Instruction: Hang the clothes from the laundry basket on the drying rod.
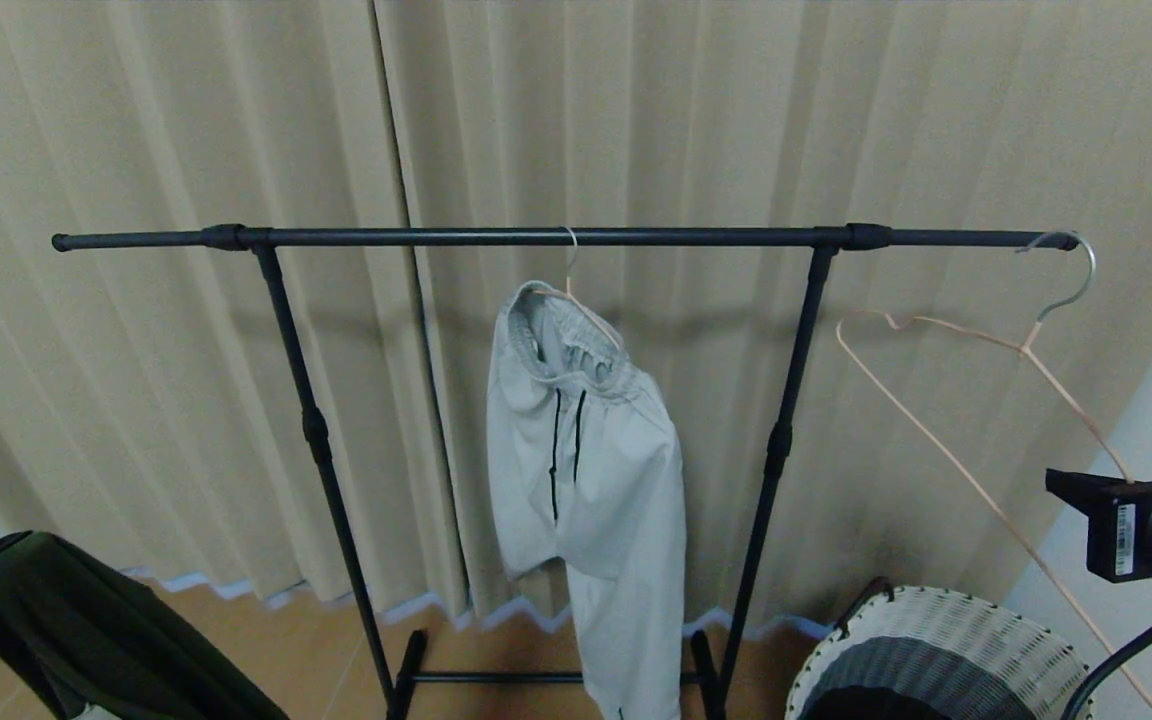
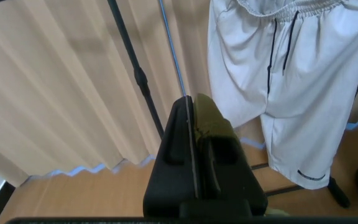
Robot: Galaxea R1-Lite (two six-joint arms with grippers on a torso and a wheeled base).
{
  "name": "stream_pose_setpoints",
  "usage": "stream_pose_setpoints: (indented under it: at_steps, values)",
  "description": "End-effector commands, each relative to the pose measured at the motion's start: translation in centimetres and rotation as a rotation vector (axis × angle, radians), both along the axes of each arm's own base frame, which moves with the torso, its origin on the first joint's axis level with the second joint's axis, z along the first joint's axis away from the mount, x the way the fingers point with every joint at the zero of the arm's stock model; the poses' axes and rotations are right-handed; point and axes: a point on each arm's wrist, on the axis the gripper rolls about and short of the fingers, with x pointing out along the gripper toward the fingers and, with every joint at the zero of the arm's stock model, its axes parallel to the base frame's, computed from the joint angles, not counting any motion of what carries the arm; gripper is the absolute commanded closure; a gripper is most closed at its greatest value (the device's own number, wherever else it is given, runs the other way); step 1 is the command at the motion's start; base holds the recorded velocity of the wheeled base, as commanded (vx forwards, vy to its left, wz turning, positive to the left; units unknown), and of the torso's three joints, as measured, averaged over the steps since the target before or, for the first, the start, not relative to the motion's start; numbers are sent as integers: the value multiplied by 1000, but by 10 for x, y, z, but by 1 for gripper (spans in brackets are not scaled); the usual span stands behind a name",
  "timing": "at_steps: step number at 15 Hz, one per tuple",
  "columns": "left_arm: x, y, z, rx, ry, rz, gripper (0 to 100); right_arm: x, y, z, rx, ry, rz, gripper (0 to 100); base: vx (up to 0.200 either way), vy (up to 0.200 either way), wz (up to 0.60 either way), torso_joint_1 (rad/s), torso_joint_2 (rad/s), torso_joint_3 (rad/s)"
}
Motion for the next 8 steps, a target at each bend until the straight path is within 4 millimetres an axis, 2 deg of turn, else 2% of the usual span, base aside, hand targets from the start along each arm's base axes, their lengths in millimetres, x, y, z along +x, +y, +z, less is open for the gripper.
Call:
stream_pose_setpoints:
  at_steps: [1,5,6,7,8]
  values:
    - [20,-3,12,38,38,-2,100,-14,-1,1,36,-25,69,100,0,0,0,0,0,0]
    - [47,-13,41,65,54,-53,100,-16,2,6,95,-39,172,100,0,0,0,0,0,0]
    - [58,-17,56,49,39,-66,100,-16,3,6,110,-44,201,100,0,0,0,0,0,0]
    - [62,-18,60,47,36,-67,100,-17,4,7,119,-56,222,100,0,0,0,0,0,0]
    - [74,-24,71,50,30,-66,100,-16,8,10,143,-94,269,100,0,0,0,0,0,0]
